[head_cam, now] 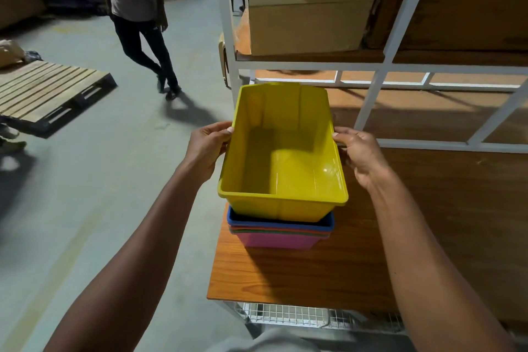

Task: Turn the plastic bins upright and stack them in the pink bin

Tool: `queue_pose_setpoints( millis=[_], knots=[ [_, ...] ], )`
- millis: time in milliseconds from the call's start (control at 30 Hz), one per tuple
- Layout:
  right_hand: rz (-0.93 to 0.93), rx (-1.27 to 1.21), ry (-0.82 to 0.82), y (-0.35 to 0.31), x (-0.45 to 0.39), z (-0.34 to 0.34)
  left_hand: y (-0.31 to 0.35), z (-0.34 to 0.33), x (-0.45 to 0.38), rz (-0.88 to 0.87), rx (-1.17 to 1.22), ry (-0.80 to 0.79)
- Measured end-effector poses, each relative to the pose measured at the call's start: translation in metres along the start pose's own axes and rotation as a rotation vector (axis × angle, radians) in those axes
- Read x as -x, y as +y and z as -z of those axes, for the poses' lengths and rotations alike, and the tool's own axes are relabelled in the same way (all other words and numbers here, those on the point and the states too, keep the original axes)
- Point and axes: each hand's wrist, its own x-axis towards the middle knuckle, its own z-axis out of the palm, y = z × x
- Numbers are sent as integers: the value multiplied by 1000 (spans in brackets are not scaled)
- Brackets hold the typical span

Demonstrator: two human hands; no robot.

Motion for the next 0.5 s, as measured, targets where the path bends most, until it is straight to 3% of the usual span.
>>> queue_pose_setpoints(
  millis=[500],
  knots=[
    [-74, 102, -60, 32, 4, -1, -44, 2, -3, 98, -61, 17]
  ],
)
